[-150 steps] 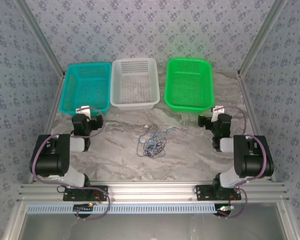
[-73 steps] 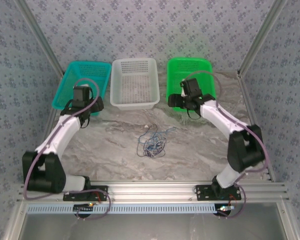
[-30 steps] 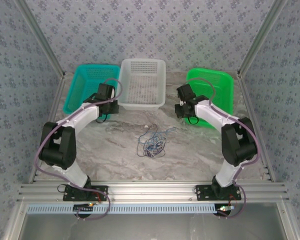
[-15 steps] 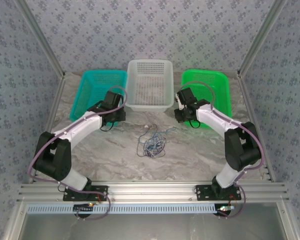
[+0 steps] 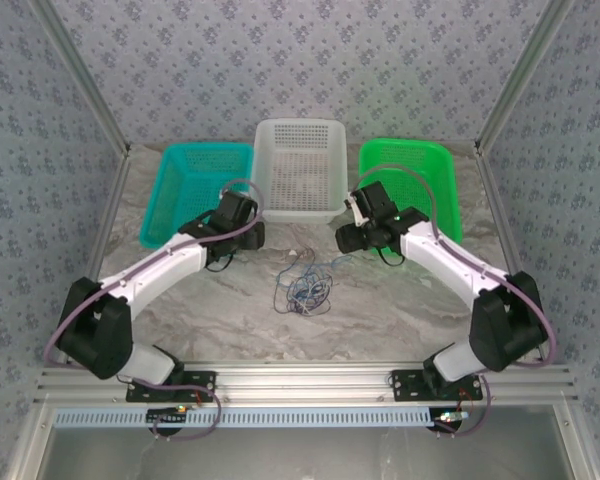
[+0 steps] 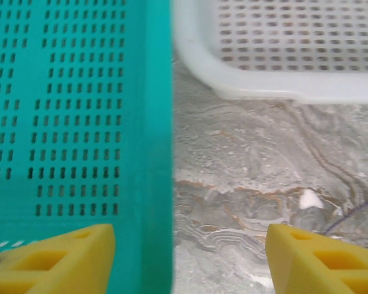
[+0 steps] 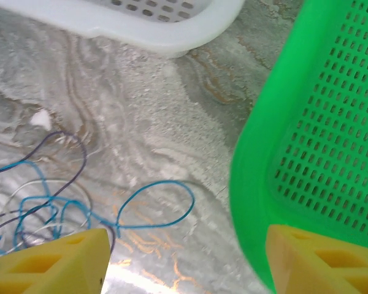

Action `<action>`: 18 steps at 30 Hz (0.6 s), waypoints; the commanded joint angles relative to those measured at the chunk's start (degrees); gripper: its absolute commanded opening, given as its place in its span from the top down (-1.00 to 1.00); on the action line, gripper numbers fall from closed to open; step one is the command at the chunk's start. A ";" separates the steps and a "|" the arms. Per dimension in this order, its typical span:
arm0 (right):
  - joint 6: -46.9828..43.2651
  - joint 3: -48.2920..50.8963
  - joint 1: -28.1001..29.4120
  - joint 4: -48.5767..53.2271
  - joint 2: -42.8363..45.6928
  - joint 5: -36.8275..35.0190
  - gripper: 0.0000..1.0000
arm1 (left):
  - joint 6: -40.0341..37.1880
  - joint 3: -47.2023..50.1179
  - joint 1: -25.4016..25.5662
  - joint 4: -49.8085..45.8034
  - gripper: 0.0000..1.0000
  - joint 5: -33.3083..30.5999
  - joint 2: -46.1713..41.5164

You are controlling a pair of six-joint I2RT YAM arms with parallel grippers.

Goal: Untangle the cables

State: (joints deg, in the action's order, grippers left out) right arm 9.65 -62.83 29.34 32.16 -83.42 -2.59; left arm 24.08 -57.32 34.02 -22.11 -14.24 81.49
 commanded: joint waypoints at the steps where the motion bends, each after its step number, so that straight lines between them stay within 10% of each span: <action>1: 5.81 3.42 0.01 2.76 3.63 -0.05 -0.45 | -7.05 1.82 3.95 5.25 -0.37 0.12 -3.04; 18: 19.17 26.00 -9.59 -6.40 30.72 8.28 -0.54 | -27.85 -6.33 16.34 14.94 -0.31 19.81 15.02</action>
State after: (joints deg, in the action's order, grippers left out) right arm 26.06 -39.31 20.60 26.74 -54.33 4.05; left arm -0.08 -59.72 49.98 -9.67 0.86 94.65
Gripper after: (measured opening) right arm 0.768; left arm 0.657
